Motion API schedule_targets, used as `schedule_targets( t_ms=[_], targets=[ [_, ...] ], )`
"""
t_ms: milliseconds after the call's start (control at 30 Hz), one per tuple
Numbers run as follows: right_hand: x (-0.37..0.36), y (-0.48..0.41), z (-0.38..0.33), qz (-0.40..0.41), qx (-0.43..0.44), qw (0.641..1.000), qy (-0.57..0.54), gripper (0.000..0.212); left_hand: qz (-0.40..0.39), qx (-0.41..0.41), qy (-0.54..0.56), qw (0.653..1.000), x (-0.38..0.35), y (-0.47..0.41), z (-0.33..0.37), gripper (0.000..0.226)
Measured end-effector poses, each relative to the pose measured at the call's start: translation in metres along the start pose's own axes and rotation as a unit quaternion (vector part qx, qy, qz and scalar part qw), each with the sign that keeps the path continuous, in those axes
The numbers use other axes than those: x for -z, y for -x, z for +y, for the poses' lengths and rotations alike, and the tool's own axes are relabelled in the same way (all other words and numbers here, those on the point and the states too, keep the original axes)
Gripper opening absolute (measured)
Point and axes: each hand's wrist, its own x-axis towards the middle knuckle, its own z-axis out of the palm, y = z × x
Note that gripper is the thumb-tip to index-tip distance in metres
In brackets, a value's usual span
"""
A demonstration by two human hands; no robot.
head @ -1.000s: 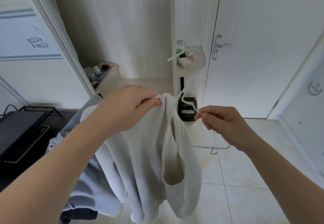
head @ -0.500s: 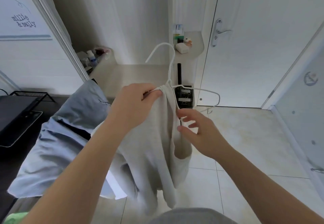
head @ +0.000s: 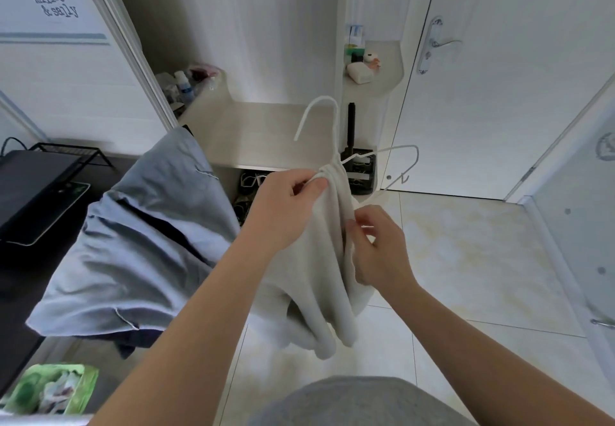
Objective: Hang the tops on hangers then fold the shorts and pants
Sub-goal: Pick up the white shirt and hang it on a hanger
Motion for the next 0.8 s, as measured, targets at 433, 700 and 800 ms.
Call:
schedule_targets(
  t_ms=[433, 700, 800],
  targets=[
    [0.002, 0.0, -0.004, 0.008, 0.034, 0.999, 0.022, 0.006, 0.007, 0.009, 0.038, 0.999, -0.001, 0.004, 0.008, 0.041],
    [0.002, 0.014, -0.008, -0.054, -0.027, 0.997, -0.045, 0.028, 0.024, 0.053, 0.005, 0.998, 0.001, 0.01, 0.007, 0.043],
    [0.0, 0.015, 0.003, -0.159, -0.096, 0.98, -0.069, 0.029, 0.021, 0.058, 0.007, 0.998, 0.0, 0.014, 0.007, 0.041]
  ],
)
